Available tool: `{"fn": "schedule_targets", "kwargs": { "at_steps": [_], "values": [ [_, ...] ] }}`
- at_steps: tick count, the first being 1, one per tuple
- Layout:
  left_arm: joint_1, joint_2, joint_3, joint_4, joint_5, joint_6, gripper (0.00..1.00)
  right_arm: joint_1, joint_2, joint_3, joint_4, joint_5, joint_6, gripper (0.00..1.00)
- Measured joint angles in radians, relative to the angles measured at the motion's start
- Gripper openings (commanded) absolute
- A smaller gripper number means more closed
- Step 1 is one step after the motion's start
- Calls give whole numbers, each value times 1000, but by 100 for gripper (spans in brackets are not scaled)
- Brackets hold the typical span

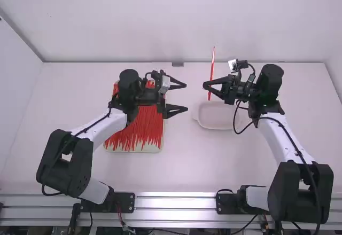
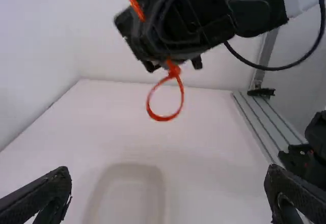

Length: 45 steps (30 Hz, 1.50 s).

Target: Fasten the cable tie

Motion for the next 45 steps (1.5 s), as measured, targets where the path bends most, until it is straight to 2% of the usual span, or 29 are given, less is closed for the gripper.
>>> {"fn": "schedule_targets", "kwargs": {
  "at_steps": [5, 8, 14, 19, 26, 39, 41, 42, 43, 44, 45],
  "values": [
    [2, 0, 58, -203, -76, 42, 99, -17, 0, 0, -196, 37, -111, 0],
    [2, 0, 91, -341, -126, 108, 99, -18, 0, 0, -354, 121, -217, 0],
    [2, 0, 106, -422, -185, 192, 99, -6, -1, 0, -527, 345, -357, 0],
    [2, 0, 106, -449, -245, 218, 99, 48, 26, 0, -556, 597, -406, 0],
    [2, 0, 106, -494, -306, 217, 99, 79, 126, 0, -558, 786, -422, 0],
    [2, 0, 106, -534, -346, 270, 99, 44, 277, 0, -552, 897, -425, 0],
    [2, 0, 106, -534, -346, 270, 99, 45, 286, 0, -550, 904, -427, 9],
    [2, 0, 106, -534, -346, 270, 99, 44, 290, 0, -549, 910, -429, 21],
    [2, 0, 106, -536, -346, 270, 99, 45, 295, 0, -546, 919, -426, 46],
    [2, 0, 106, -537, -347, 270, 99, 45, 296, 0, -544, 922, -432, 99],
    [2, 0, 106, -538, -346, 270, 99, 45, 296, 0, -542, 925, -431, 99]
  ]
}}
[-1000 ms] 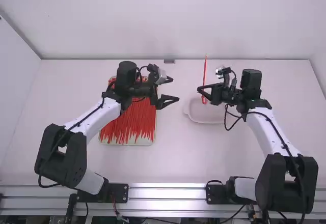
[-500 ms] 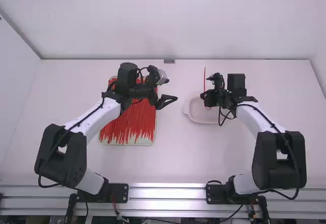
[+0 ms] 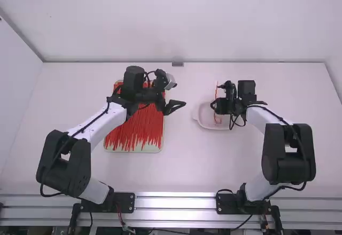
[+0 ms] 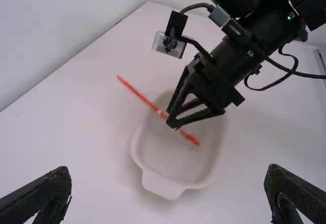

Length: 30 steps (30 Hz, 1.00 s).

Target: Fasten the cable tie

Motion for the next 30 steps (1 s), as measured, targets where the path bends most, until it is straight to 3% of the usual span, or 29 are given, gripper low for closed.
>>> {"fn": "schedule_targets", "kwargs": {
  "at_steps": [9, 15, 23, 30],
  "values": [
    [0, 0, 0, -8, -10, -17, 99, 0, 0, 0, 6, 22, -5, 99],
    [4, -31, 0, -109, -82, -66, 99, 0, -27, 0, -40, 29, -4, 99],
    [7, -213, 0, -301, -198, -87, 99, 14, -200, 0, -181, 32, -2, 99],
    [8, -269, 0, -410, -220, -88, 99, 89, -328, 0, -253, 49, -1, 99]
  ]
}}
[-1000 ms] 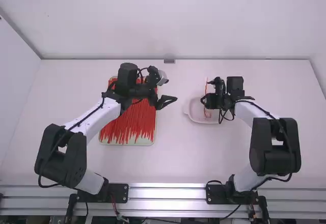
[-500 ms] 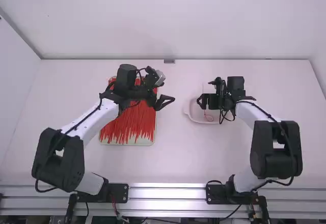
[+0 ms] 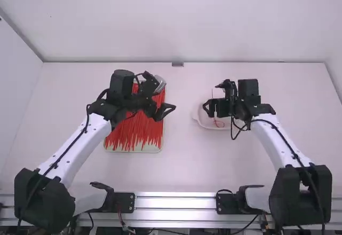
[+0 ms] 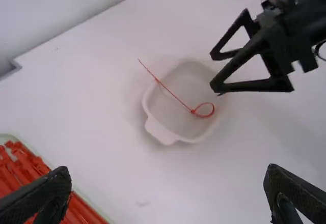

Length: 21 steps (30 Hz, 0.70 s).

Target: Fasten the cable tie

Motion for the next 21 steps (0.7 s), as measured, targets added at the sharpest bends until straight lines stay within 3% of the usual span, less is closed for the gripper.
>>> {"fn": "schedule_targets", "kwargs": {
  "at_steps": [14, 21],
  "values": [
    [2, 0, 0, -16, -15, -55, 96, 75, -76, 0, -22, 56, -1, 96],
    [89, -90, -67, 72, -76, -120, 87, -10, -161, -58, 68, 124, -1, 87]
  ]
}}
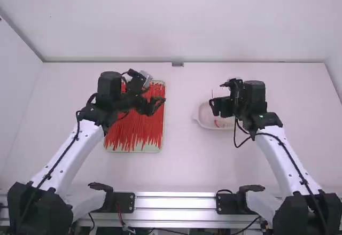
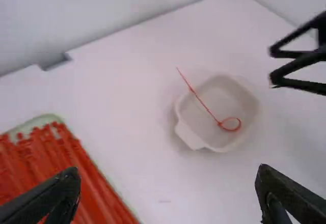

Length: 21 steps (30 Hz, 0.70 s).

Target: Fasten the cable tie

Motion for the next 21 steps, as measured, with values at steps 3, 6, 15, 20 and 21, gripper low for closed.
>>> {"fn": "schedule_targets", "kwargs": {
  "at_steps": [3, 6, 15, 20, 21],
  "values": [
    [40, -45, -40, 41, -34, -37, 82, -39, -44, -40, 42, 35, 0, 82],
    [86, -90, -90, 91, -76, -68, 77, -84, -88, -88, 89, 77, 0, 77],
    [182, -282, -273, 181, -246, -101, 58, -106, -281, -275, 270, 240, 0, 57],
    [183, -398, -394, 181, -352, -101, 46, -106, -404, -392, 278, 280, 1, 45],
    [183, -420, -416, 180, -371, -101, 44, -106, -421, -410, 277, 282, 1, 43]
  ]
}}
